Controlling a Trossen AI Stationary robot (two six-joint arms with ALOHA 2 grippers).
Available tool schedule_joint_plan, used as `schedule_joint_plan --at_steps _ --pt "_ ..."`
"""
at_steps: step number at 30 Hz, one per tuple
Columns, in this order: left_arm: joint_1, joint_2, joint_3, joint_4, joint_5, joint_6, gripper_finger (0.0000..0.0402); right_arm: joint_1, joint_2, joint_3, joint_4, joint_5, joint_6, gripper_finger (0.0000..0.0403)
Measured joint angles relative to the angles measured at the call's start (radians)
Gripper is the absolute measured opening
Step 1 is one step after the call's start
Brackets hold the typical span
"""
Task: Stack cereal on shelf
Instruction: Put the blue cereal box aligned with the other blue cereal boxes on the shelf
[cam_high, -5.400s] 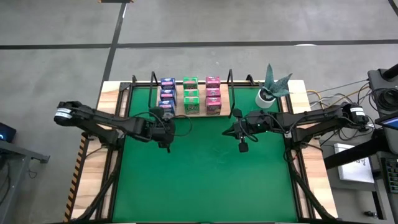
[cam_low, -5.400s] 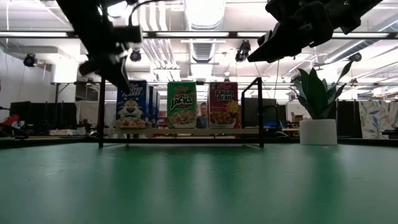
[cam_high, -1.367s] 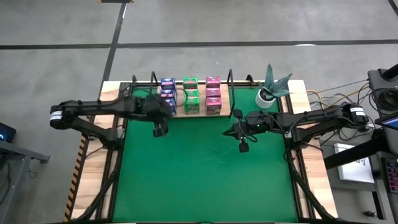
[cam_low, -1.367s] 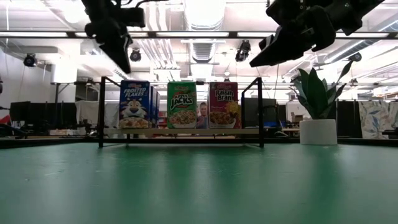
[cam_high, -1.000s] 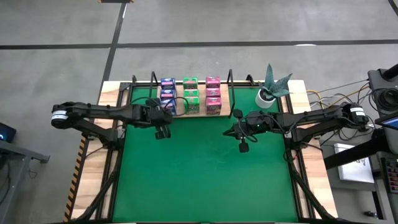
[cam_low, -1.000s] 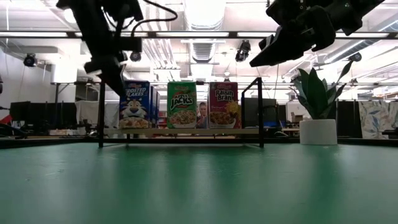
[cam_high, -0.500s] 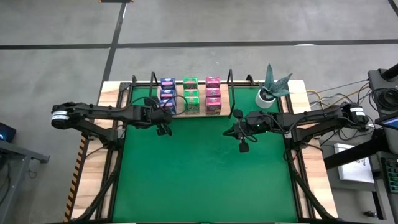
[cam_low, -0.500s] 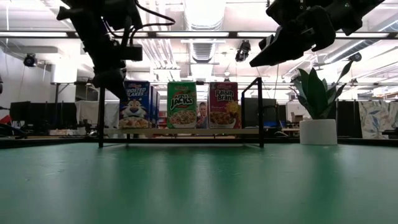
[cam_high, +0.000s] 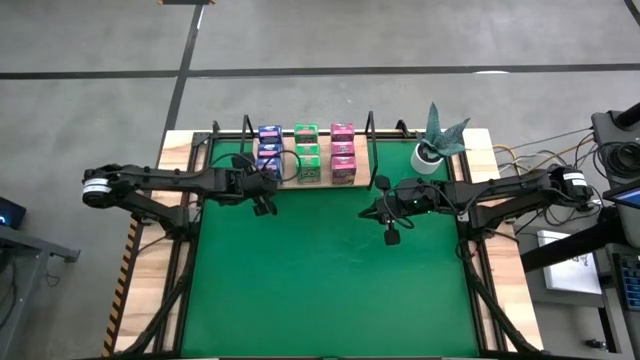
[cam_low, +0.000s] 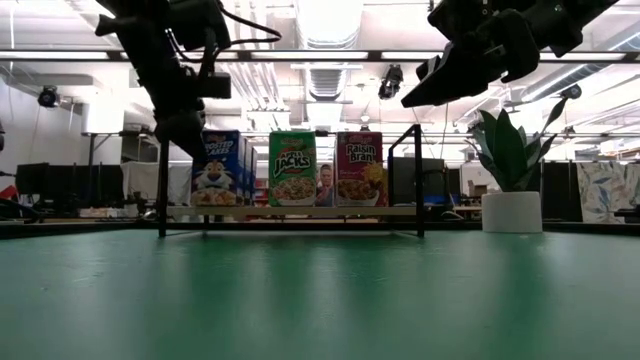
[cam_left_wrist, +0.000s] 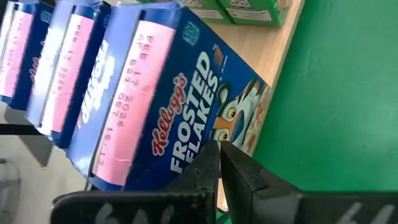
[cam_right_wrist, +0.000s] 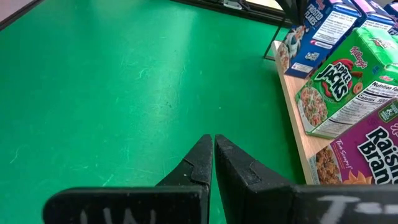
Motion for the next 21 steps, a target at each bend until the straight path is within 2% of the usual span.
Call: schedule_joint_plan --at_steps 12,21 --pt "-0.006 0.000 0.000 -0.001 0.031 -0.045 0.0000 0.000 0.000 0.000 -0.001 0.000 0.008 0.0009" --pt "-0.095 -0.006 0.029 -0.040 0.035 -0.098 0.0000 0.000 0.000 0.000 -0.001 0.000 0.016 0.0009"
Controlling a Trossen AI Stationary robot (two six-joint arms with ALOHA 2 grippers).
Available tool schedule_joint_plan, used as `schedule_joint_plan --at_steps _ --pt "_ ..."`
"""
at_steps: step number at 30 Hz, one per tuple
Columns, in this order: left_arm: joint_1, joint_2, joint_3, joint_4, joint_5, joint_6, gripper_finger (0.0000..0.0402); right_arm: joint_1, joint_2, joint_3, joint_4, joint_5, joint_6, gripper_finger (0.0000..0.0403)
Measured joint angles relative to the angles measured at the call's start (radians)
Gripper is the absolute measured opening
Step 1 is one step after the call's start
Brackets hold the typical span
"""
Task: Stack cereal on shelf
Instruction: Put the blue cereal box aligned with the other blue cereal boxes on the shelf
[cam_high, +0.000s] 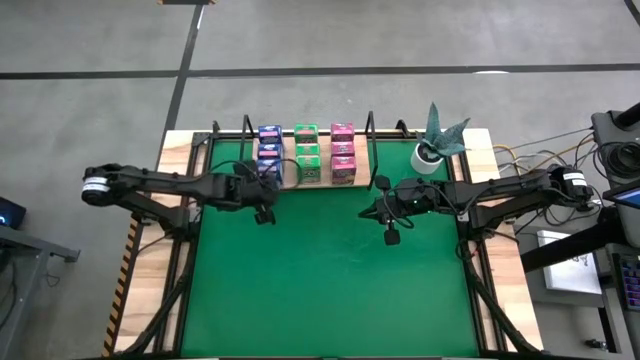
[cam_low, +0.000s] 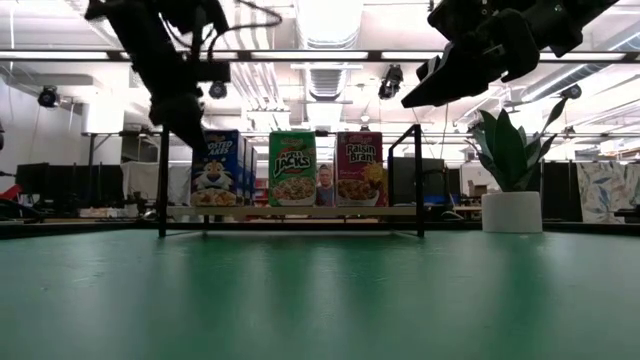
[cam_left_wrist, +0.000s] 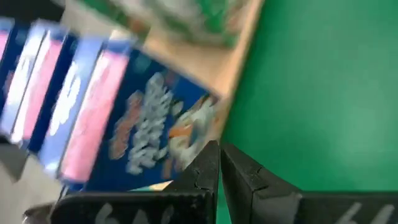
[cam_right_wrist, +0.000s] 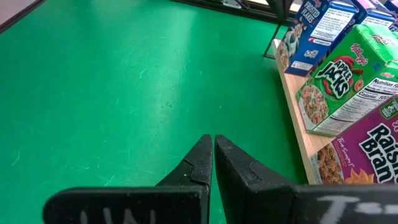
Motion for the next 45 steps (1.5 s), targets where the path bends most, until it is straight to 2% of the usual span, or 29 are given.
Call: schedule_joint_plan --at_steps 6,12,18,24,29,36,45 --pt "-0.121 -0.002 0.017 0.046 0.085 0.003 0.0000 0.000 0.000 -0.005 0.000 0.000 0.003 0.0009" --pt "-0.180 -0.001 -0.097 0.224 0.044 -0.019 0.0000 0.000 0.000 -0.008 0.001 0.000 0.003 0.0009" --pt "-0.174 0.000 -0.234 0.381 -0.050 -0.036 0.0000 0.000 0.000 -0.008 0.001 0.000 0.010 0.0009" --pt "-0.156 0.000 -0.286 0.450 -0.135 -0.029 0.0000 0.000 0.000 -0.008 0.007 0.000 0.009 0.0009" --pt "-0.124 0.000 -0.325 0.545 -0.144 0.003 0.0000 0.000 0.000 -0.008 0.008 0.000 0.009 0.0009" --pt "-0.062 0.000 -0.334 0.555 -0.144 0.009 0.0000 0.000 0.000 -0.008 0.008 0.000 0.006 0.0009" --pt "-0.045 0.000 -0.334 0.560 -0.143 0.033 0.0000 0.000 0.000 -0.008 0.007 0.000 0.006 0.0009"
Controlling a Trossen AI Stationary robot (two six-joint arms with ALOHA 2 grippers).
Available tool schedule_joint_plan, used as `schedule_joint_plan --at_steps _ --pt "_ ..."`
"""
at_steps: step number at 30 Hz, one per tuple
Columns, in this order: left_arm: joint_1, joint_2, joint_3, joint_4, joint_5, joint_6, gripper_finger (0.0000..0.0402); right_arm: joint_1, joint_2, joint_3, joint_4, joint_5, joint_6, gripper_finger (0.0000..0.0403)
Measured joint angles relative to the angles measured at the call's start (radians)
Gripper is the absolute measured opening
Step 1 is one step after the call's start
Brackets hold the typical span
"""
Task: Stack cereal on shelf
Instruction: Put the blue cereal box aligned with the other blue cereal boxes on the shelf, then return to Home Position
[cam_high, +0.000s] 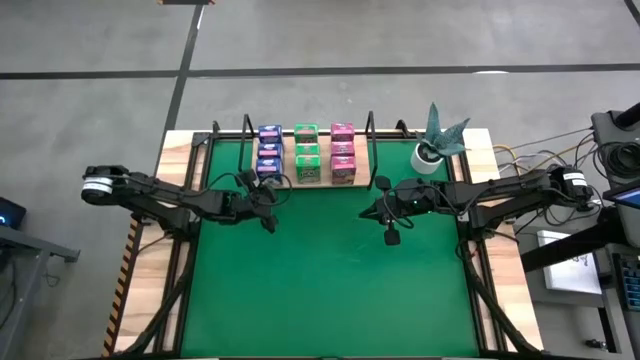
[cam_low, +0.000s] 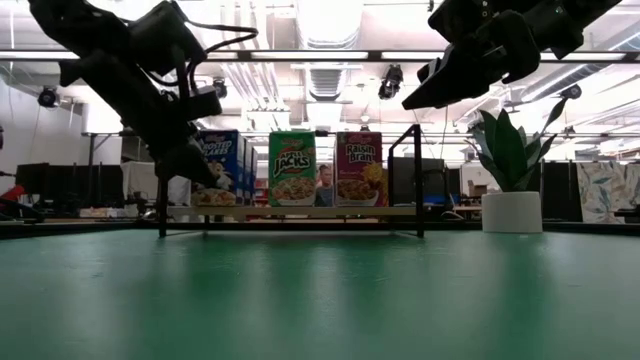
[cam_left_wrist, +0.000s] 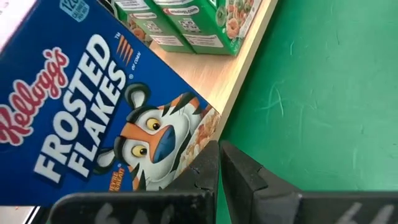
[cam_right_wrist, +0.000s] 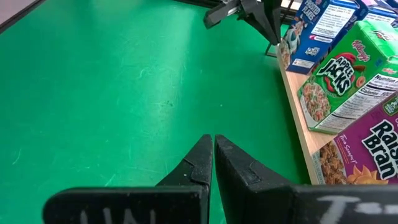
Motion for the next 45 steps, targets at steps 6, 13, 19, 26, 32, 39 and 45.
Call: schedule_joint_plan --at_steps 6,13,19,26,32,39,45 --pt "0.007 0.000 0.000 0.000 0.000 0.000 0.0000 0.000 0.000 0.000 0.000 0.000 0.000 0.0009" --pt "0.009 0.000 0.000 0.011 0.000 -0.007 0.0000 0.000 0.000 0.000 0.000 0.000 0.000 0.0009" --pt "0.012 0.000 0.000 0.018 0.000 -0.028 0.0000 0.000 0.000 0.000 0.000 0.000 0.000 0.0009" --pt "-0.001 -0.002 0.035 0.005 0.001 -0.034 0.0000 0.000 0.000 0.000 0.000 0.000 0.000 0.0009" --pt "-0.069 -0.003 0.132 -0.113 0.001 -0.040 0.0000 0.000 0.000 0.000 0.000 0.000 -0.005 0.0009" --pt "-0.242 -0.052 0.258 -0.217 0.029 0.066 0.0000 0.000 0.000 -0.015 0.003 -0.003 -0.032 0.0009" --pt "-0.304 -0.200 0.311 -0.266 0.123 0.102 0.0000 0.000 0.000 -0.053 0.089 -0.009 -0.060 0.0009"
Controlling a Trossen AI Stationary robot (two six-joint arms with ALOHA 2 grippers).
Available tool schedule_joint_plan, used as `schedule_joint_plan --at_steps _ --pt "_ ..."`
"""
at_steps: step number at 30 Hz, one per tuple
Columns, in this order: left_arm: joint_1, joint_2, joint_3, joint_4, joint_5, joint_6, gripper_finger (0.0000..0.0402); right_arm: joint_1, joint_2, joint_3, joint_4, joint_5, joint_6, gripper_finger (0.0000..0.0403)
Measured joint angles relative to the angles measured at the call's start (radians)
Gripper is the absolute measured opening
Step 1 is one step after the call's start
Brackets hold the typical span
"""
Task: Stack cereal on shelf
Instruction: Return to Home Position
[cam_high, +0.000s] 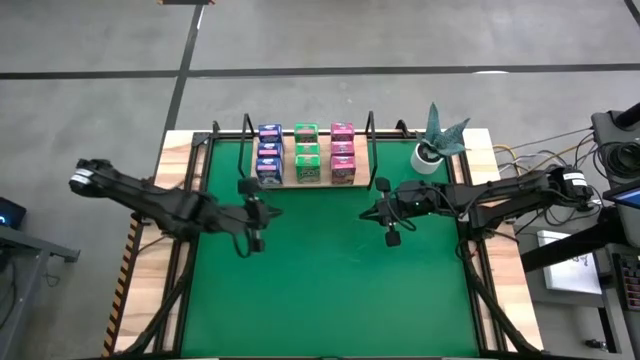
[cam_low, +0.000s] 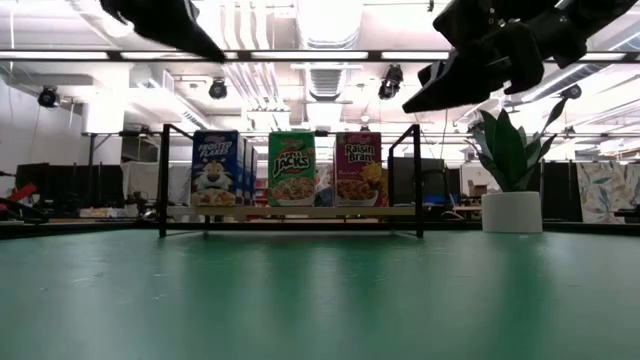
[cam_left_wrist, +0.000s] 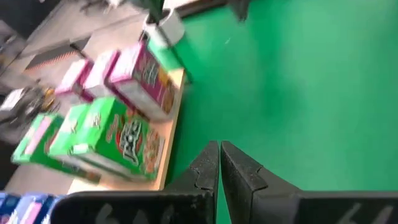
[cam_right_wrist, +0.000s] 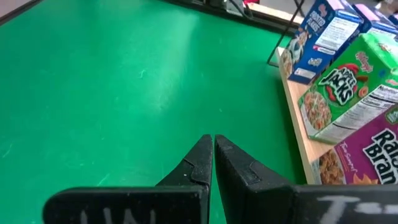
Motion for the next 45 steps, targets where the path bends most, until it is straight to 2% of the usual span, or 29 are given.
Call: schedule_joint_plan --at_steps 5,13,19,35,45 --pt "0.000 -0.153 -0.041 0.025 0.064 0.064 0.0000 0.000 0.000 -0.019 0.037 -0.001 -0.015 0.0009" --pt "0.001 -0.393 -0.202 0.165 0.064 0.138 0.0000 -0.001 -0.014 -0.025 0.049 -0.028 -0.022 0.0009" --pt "0.001 -0.532 -0.301 0.251 0.064 0.160 0.0000 -0.001 -0.072 -0.038 0.063 -0.047 -0.028 0.0009" --pt "0.000 -0.772 -0.442 0.283 0.060 0.150 0.0000 -0.001 -0.356 -0.178 0.069 -0.041 0.001 0.0009" --pt "0.001 -0.890 -0.497 0.281 0.059 0.152 0.0000 -0.001 -0.534 -0.308 0.092 0.086 0.033 0.0009"
